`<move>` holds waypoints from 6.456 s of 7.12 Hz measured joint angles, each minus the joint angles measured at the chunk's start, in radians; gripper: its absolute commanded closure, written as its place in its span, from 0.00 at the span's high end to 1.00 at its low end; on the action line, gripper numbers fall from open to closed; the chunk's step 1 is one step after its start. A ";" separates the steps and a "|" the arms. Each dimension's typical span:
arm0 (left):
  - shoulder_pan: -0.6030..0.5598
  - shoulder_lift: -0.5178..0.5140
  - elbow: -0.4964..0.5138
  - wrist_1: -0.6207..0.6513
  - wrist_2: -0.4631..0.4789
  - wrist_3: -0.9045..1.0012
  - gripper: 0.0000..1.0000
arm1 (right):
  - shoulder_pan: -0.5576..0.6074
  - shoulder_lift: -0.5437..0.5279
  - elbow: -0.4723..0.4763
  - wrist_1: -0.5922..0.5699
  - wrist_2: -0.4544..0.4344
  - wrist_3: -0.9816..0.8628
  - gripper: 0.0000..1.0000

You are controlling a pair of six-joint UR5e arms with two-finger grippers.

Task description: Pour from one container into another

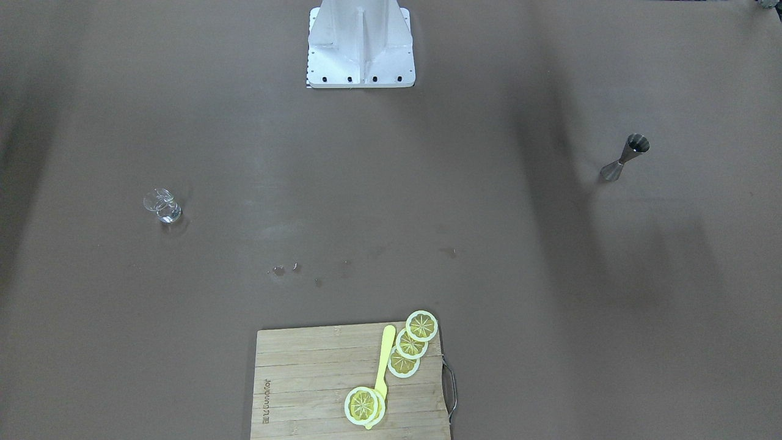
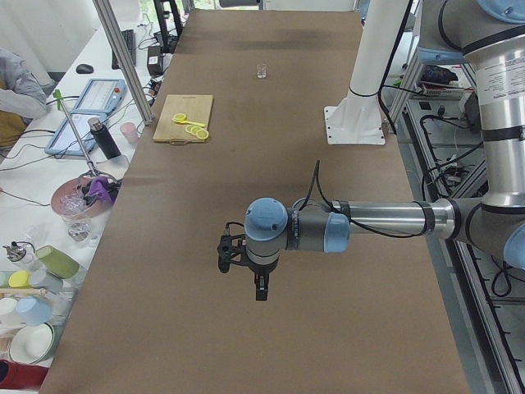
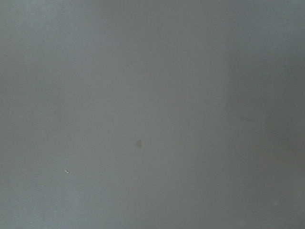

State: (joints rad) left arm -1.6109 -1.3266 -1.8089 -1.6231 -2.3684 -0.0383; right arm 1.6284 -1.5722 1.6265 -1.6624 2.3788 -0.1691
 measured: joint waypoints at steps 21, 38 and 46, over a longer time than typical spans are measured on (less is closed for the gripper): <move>0.000 0.000 0.009 0.002 0.003 0.000 0.99 | -0.033 0.029 -0.134 0.446 -0.026 0.058 1.00; 0.000 0.000 0.007 0.004 0.002 0.000 0.99 | -0.257 0.031 -0.264 1.372 0.296 0.086 1.00; -0.003 0.002 0.007 0.006 0.003 0.000 0.99 | -0.416 0.152 -0.478 1.669 0.288 0.081 1.00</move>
State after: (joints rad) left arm -1.6140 -1.3249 -1.8023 -1.6168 -2.3654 -0.0383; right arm 1.2120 -1.4206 1.1480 0.0065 2.6669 -0.0879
